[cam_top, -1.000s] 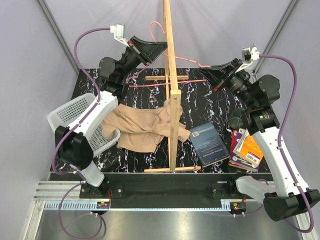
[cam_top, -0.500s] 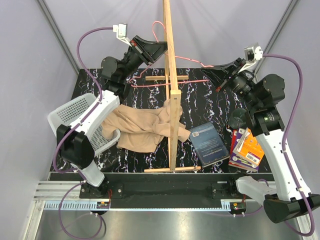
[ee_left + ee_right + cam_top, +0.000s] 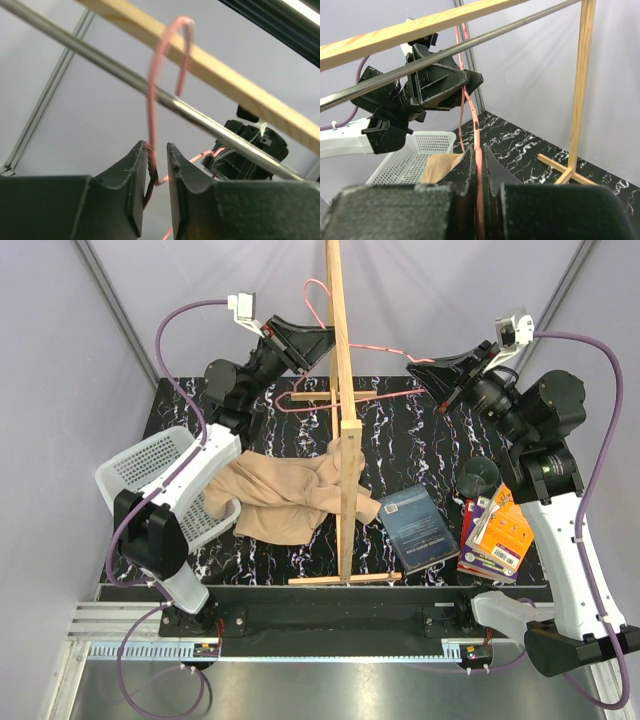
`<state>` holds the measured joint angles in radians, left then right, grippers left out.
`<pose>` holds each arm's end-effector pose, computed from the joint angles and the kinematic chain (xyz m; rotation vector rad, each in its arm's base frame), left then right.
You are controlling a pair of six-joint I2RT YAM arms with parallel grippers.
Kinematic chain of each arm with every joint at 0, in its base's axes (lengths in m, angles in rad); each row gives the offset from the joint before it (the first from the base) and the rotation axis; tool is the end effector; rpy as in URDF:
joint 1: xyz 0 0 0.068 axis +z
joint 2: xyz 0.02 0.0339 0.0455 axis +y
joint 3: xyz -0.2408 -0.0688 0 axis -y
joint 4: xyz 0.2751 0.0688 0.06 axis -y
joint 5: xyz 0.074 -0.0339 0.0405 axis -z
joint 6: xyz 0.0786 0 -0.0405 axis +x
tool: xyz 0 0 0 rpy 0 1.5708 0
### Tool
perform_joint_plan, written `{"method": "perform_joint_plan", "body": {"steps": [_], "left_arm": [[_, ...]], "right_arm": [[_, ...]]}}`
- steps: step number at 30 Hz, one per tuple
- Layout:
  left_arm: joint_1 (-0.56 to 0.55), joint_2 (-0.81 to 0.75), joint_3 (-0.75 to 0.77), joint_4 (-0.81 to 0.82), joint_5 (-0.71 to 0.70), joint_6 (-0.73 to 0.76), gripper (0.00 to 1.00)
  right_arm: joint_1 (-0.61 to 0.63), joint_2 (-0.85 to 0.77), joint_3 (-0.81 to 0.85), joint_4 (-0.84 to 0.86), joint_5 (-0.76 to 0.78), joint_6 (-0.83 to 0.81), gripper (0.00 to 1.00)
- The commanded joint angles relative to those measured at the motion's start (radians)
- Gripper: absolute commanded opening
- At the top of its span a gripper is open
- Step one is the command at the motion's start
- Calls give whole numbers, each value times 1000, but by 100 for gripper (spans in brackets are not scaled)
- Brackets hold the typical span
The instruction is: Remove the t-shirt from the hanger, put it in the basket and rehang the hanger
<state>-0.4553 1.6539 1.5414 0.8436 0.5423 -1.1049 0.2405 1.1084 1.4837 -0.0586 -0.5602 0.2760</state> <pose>0.3641 -0.2234 0.4766 0.2522 1.0664 -1.6494 0.2621 0.1073 0.5295 -0.4743 1.2594 0.7887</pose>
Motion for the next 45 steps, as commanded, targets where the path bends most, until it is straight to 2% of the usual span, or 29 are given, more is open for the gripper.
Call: {"method": "perform_joint_plan", "body": {"steps": [1, 2, 7, 8, 11, 14, 15, 18, 19, 20, 25, 29, 32, 36, 40, 45], "left_arm": [[-36, -49, -70, 54, 94, -1, 33], [-36, -57, -78, 51, 96, 5, 38], [-28, -62, -99, 55, 113, 7, 47], [-26, -63, -105, 63, 117, 2, 53], [-20, -80, -125, 83, 130, 5, 60], [-6, -111, -158, 68, 136, 22, 69], [9, -121, -177, 60, 131, 27, 75], [58, -173, -217, 25, 114, 43, 80], [75, -198, -251, 26, 110, 45, 93], [111, -212, -265, 19, 105, 43, 99], [233, -282, -358, -49, 90, 51, 99], [306, -409, -414, -235, 53, 185, 99], [311, -494, -441, -368, 22, 284, 99], [314, -587, -472, -457, 10, 336, 99], [316, -606, -432, -619, 38, 390, 99], [316, -632, -429, -718, -1, 428, 99]], "right_arm": [[-29, -7, 66, 66, 149, -84, 0], [-32, -8, 66, 66, 152, -89, 0], [-35, -25, 58, 31, 163, -106, 0], [-35, -27, 59, 29, 158, -107, 0], [-37, -21, 73, 25, 143, -113, 0], [-38, -2, 104, 16, 105, -118, 0], [-38, 11, 110, 13, 74, -120, 0], [-37, 42, 128, 9, 14, -118, 0], [-38, 51, 138, 11, 0, -120, 0], [-38, 60, 144, 13, -33, -118, 0], [-38, 136, 194, 25, -95, -69, 0], [-38, 156, 225, 32, -99, -66, 0], [-37, 157, 239, 28, -92, -66, 0], [-37, 140, 222, 14, -72, -78, 0], [-38, 114, 173, 11, -53, -86, 0], [-41, 87, 136, 2, -29, -96, 0]]}}
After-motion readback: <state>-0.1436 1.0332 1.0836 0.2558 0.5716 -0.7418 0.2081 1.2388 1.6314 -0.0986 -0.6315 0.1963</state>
